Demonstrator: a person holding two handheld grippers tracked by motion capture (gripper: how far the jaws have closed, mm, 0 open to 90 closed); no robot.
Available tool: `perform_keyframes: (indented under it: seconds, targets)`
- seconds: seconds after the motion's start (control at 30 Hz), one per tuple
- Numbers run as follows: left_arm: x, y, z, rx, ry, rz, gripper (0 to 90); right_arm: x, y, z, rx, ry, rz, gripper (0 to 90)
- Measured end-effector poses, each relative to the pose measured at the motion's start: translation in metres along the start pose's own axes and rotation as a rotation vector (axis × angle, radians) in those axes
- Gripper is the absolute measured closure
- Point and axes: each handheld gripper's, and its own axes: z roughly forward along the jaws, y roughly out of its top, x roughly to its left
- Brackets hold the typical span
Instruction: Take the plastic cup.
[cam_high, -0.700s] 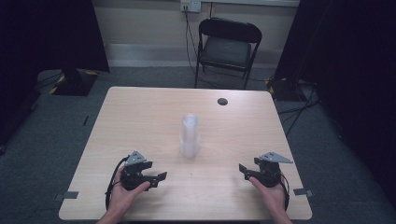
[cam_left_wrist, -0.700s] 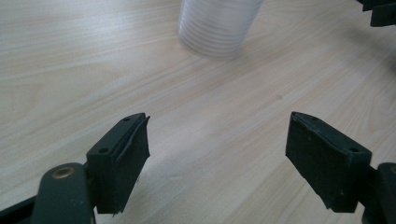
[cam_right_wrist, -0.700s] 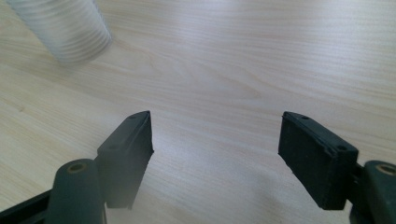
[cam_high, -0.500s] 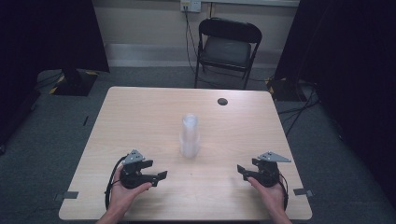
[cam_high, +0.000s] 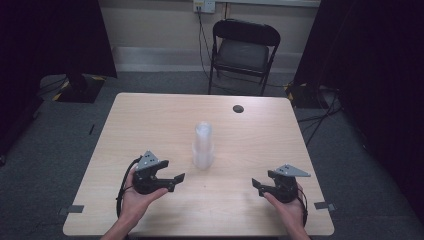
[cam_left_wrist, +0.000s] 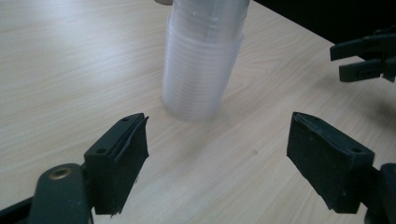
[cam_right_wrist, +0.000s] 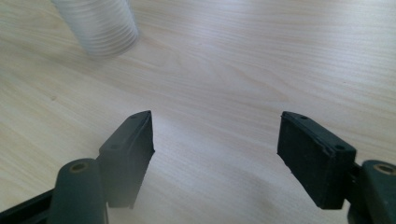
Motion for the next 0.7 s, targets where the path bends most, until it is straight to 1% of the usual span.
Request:
perform_keyframes:
  seconds: [0.03, 0.07, 0.13, 0.2, 0.27, 0.3, 0.33, 0.37, 0.43, 0.5, 0.57, 0.63, 0.7]
  targets:
    - [0.000, 0.003, 0.000, -0.003, -0.003, 0.010, 20.2, 0.001, 0.000, -0.001, -0.002, 0.003, 0.002, 26.7]
    - [0.000, 0.006, 0.001, -0.004, 0.008, 0.022, 20.2, 0.001, 0.000, -0.002, -0.007, 0.002, 0.001, 26.7]
    - [0.002, 0.013, 0.002, -0.018, 0.015, 0.031, 19.8, 0.001, 0.001, -0.002, -0.016, 0.003, -0.009, 26.7]
    - [0.004, 0.021, 0.006, -0.010, 0.023, 0.048, 19.7, 0.000, 0.001, 0.000, -0.012, 0.012, 0.000, 26.6]
    - [0.006, 0.028, 0.009, -0.018, 0.042, 0.066, 19.7, 0.000, 0.000, 0.001, -0.004, 0.015, 0.000, 26.6]
    - [0.006, 0.028, 0.009, -0.018, 0.042, 0.066, 19.7, 0.000, 0.000, 0.000, -0.003, 0.017, 0.002, 26.6]
    - [0.008, 0.034, 0.011, -0.027, 0.025, 0.079, 19.1, 0.000, 0.000, 0.000, -0.004, 0.020, 0.002, 26.6]
    - [0.008, 0.036, 0.013, -0.037, 0.015, 0.079, 17.3, 0.000, 0.000, -0.001, -0.008, 0.017, 0.002, 26.6]
    - [0.007, 0.041, 0.015, -0.048, 0.033, 0.077, 16.7, 0.000, 0.001, -0.001, -0.012, 0.014, -0.001, 26.6]
    - [0.007, 0.045, 0.017, -0.051, 0.028, 0.080, 16.7, 0.001, 0.000, -0.001, -0.010, 0.015, 0.004, 26.6]
    - [0.006, 0.049, 0.018, -0.072, 0.023, 0.068, 16.7, 0.001, 0.000, -0.001, -0.006, 0.017, 0.003, 26.6]
    - [0.006, 0.053, 0.020, -0.087, 0.024, 0.067, 16.7, 0.001, 0.000, -0.001, -0.006, 0.018, 0.002, 26.6]
    - [0.006, 0.058, 0.023, -0.086, 0.021, 0.071, 16.7, 0.000, 0.000, 0.000, -0.004, 0.020, 0.006, 26.6]
